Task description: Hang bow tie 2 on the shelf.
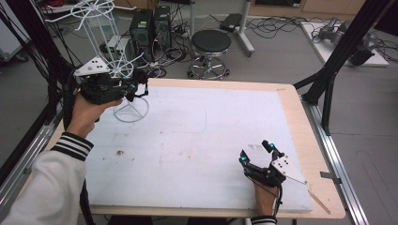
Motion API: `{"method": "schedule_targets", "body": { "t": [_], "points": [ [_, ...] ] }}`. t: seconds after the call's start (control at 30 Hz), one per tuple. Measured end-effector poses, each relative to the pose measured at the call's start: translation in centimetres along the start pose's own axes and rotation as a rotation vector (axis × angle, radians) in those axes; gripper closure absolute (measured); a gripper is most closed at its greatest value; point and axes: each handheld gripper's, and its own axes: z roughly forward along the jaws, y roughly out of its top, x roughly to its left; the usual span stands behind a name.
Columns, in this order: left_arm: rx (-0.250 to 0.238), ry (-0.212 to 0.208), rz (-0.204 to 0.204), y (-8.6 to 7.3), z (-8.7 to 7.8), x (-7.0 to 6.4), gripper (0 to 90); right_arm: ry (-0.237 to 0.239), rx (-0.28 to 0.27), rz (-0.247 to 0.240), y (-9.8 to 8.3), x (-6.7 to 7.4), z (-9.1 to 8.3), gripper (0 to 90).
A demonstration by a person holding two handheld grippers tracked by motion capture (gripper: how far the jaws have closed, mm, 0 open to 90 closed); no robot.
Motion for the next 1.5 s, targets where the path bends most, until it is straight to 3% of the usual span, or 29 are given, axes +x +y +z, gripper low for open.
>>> {"method": "schedule_targets", "body": {
  "t": [0.57, 1.23, 1.5],
  "points": [
    [0.033, 0.065, -0.02, 0.1, 0.1, 1.7, 76.0, 0.001, 0.001, 0.002, 0.0, 0.0, 0.0, 9.4],
    [0.079, 0.151, -0.041, -0.2, 0.9, 2.2, 75.2, 0.001, 0.0, 0.005, 0.0, 0.0, 0.0, 9.4],
    [0.092, 0.154, -0.046, -0.1, 1.1, 2.1, 70.7, 0.001, -0.001, 0.001, 0.0, 0.0, 0.0, 9.4]
  ]
}}
